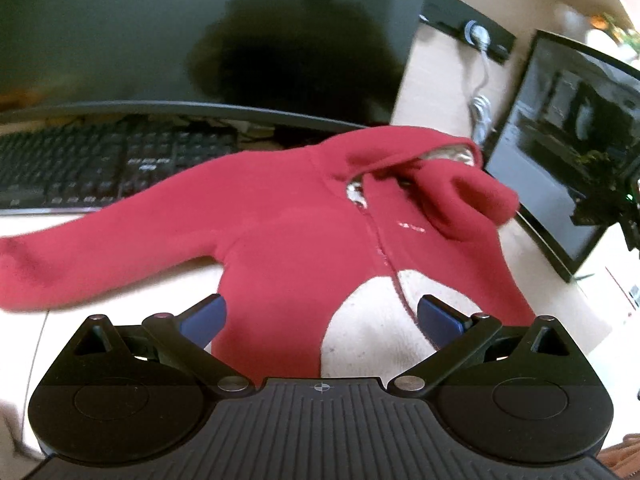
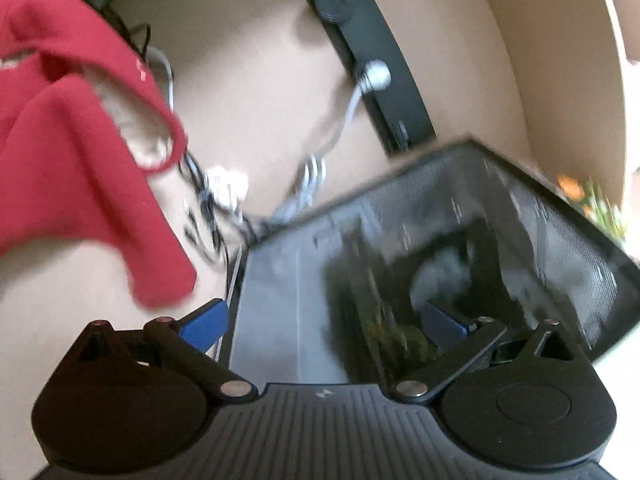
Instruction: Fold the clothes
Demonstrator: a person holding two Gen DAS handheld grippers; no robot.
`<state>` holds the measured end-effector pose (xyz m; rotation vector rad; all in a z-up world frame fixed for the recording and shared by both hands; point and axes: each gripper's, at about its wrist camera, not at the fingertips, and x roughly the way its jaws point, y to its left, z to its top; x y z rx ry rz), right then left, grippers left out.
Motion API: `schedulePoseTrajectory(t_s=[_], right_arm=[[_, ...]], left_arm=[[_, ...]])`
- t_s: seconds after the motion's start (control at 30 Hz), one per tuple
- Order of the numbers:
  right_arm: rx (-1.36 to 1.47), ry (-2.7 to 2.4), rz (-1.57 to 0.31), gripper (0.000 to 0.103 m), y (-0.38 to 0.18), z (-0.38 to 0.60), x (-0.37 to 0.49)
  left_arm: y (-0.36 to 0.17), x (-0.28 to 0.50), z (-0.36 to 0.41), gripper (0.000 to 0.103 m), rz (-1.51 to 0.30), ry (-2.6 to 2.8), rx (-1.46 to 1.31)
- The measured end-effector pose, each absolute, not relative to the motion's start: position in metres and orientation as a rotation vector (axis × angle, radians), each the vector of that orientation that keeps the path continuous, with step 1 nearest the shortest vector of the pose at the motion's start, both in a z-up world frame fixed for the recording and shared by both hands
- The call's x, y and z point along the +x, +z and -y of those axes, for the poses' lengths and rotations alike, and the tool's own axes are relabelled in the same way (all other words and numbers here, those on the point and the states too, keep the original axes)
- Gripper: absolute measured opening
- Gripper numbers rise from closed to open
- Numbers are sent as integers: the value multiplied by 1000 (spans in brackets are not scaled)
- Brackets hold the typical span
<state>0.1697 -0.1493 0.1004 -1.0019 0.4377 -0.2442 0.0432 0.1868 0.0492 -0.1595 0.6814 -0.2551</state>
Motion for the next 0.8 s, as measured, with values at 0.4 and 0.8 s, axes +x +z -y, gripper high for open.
schedulePoseTrajectory(t_s=[0.4,0.8], right_arm=[[-404,180,-690,103,88,169,-8],[-507,6,-424,101,56,141,-34]], left_arm=[[45,-7,-192,103,-669,-525,-6],[2,-80,-173,103,-668,-271,304]])
